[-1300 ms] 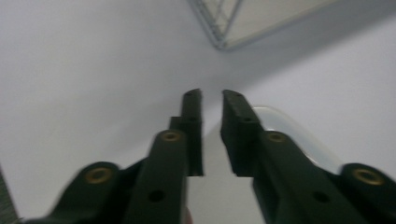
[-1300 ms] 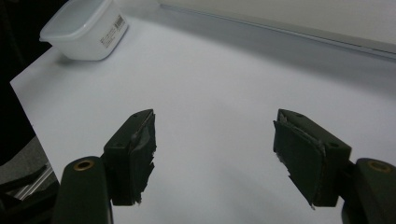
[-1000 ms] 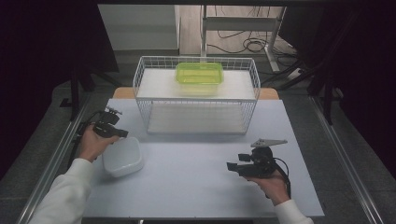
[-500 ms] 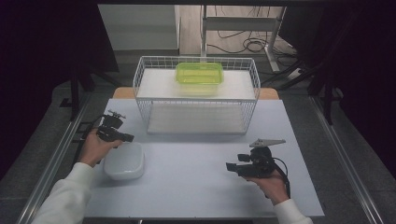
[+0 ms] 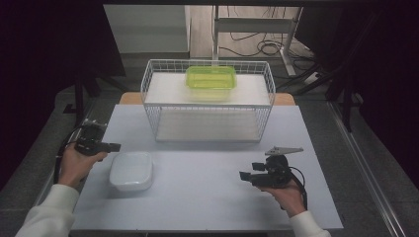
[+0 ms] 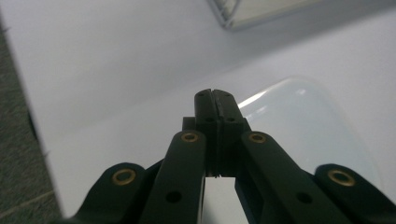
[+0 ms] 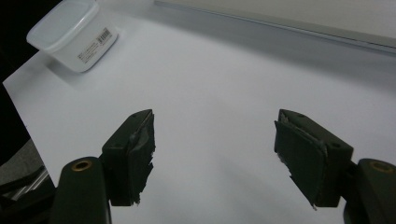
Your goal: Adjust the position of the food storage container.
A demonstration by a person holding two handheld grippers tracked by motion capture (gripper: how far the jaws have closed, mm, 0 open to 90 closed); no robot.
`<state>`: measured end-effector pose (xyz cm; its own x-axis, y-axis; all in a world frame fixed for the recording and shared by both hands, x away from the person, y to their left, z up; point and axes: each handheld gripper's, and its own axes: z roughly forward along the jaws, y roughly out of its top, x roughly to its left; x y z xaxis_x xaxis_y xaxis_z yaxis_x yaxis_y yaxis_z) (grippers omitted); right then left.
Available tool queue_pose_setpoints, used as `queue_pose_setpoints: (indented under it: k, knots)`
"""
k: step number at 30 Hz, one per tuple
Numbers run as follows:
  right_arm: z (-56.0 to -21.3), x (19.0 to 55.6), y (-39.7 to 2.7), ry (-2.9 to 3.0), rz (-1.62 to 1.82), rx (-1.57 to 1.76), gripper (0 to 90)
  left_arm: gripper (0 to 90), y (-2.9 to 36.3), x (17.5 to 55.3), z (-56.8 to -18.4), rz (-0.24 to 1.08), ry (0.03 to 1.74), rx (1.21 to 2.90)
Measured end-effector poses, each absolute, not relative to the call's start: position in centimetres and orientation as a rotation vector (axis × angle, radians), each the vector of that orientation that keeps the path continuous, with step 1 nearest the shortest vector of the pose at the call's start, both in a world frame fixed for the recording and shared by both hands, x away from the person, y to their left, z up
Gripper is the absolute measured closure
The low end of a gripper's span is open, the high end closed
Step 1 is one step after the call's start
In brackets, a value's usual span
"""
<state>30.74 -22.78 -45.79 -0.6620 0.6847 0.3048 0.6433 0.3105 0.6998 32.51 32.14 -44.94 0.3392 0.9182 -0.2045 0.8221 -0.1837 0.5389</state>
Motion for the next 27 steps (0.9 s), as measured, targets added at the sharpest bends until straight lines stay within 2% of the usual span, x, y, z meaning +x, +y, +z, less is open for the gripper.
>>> queue_pose_setpoints:
  k: [7, 17, 27]
  knots:
    - [-45.9, 30.9, -22.7, 2.506, 1.292, 1.270, 28.7, 89.8, 34.7, 30.3, -46.6, 0.203, 1.626, 2.010]
    - [-46.0, 30.8, -22.6, 2.509, 1.278, 1.271, 28.4, 89.8, 34.8, 28.9, -49.2, 0.134, 1.685, 2.026]
    - [-46.2, 30.7, -22.3, 2.522, 1.266, 1.264, 28.1, 89.7, 33.2, 28.8, -49.8, 0.066, 1.639, 2.052]
